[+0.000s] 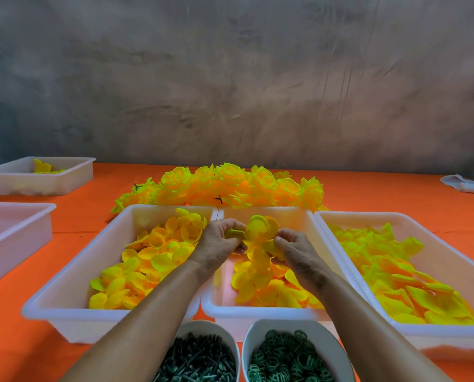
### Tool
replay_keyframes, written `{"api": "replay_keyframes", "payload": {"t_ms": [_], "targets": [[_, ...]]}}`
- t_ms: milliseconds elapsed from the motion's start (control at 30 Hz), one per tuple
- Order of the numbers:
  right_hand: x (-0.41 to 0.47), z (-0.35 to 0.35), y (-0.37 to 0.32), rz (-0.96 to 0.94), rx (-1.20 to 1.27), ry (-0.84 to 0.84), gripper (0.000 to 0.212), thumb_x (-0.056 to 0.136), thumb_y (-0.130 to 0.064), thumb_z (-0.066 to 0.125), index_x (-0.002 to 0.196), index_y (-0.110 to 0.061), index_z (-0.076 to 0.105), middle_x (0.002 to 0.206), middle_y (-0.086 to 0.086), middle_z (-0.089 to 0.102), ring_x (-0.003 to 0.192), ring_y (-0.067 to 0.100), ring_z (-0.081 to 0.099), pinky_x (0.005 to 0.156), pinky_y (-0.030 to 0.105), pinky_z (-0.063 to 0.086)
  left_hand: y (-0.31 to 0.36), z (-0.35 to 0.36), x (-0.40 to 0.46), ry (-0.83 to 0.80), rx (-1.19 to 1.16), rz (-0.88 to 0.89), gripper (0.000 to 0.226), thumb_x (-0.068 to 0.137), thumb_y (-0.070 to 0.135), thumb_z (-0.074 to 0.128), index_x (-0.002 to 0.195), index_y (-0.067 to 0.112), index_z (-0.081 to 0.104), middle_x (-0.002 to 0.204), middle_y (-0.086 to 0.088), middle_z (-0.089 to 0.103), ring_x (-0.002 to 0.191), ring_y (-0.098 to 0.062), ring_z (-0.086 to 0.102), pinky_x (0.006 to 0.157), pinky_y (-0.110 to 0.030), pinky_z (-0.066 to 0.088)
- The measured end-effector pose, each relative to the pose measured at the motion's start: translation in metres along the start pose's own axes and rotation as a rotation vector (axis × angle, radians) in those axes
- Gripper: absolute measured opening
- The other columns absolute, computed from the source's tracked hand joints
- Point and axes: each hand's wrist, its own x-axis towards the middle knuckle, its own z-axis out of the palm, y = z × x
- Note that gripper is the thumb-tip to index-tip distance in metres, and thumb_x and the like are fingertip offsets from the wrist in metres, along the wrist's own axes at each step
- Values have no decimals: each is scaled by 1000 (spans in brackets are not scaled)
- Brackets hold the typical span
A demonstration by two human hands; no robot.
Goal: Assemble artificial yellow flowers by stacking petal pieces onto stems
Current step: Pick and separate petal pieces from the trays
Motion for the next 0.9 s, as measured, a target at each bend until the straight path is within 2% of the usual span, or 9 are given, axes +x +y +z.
{"api": "replay_keyframes", "payload": {"t_ms": [100,167,233,367,500,567,700,800,900], "targets": [[-1,1,0,-2,47,-76,24,95,0,41,103,-1,63,92,13,64,85,23,59,72,30,50,-1,0,-2,5,-28,-6,13,78,-2,71,84,8,67,62,0,67,54,-7,62,53,-19,51],[0,1,-1,-8,56,-61,25,94,2,40,101,0,64,87,12,63,78,19,58,63,23,49,0,1,-1,30,-51,-24,10,80,2,71,76,9,64,53,-1,62,45,-10,56,47,-21,48],[3,-1,-2,4,46,21,26,92,4,40,93,-5,65,82,10,62,70,16,55,54,18,45,1,1,1,53,-68,-19,15,83,4,68,72,10,59,46,-2,56,36,-10,50,38,-18,40],[11,-7,5,11,-45,223,30,89,7,37,80,-9,61,81,15,58,63,18,47,58,27,38,2,-2,2,88,-141,-23,19,88,8,62,73,11,51,44,1,53,30,-9,43,32,-16,29],[11,-7,8,-63,-84,217,47,94,6,32,127,-20,54,92,7,54,60,12,46,47,19,39,3,-3,1,84,-160,-46,19,90,9,60,75,10,49,43,3,51,31,-9,40,33,-15,26],[9,-5,7,-108,-104,172,57,94,8,30,137,-25,47,96,0,51,64,6,43,50,16,41,4,-3,0,76,-191,-45,19,90,9,60,76,10,48,42,2,51,30,-9,39,33,-14,26],[6,-4,4,-95,-126,154,50,84,12,33,111,-8,69,98,5,62,66,13,50,46,9,38,7,-4,-2,36,-231,-9,15,90,8,59,76,6,53,42,7,49,34,-5,40,35,-16,28],[3,-2,-1,-131,-65,152,30,79,-22,47,83,-6,72,68,3,62,57,14,49,48,20,39,9,-4,-4,-16,-219,9,7,90,6,57,85,2,61,47,10,57,39,1,46,39,-15,34],[2,-3,-3,-87,83,138,36,85,-42,56,74,-10,69,66,4,64,59,18,52,57,30,39,8,-3,-4,-38,-176,9,8,90,3,56,92,-2,62,50,10,60,43,2,48,43,-14,36]]}}
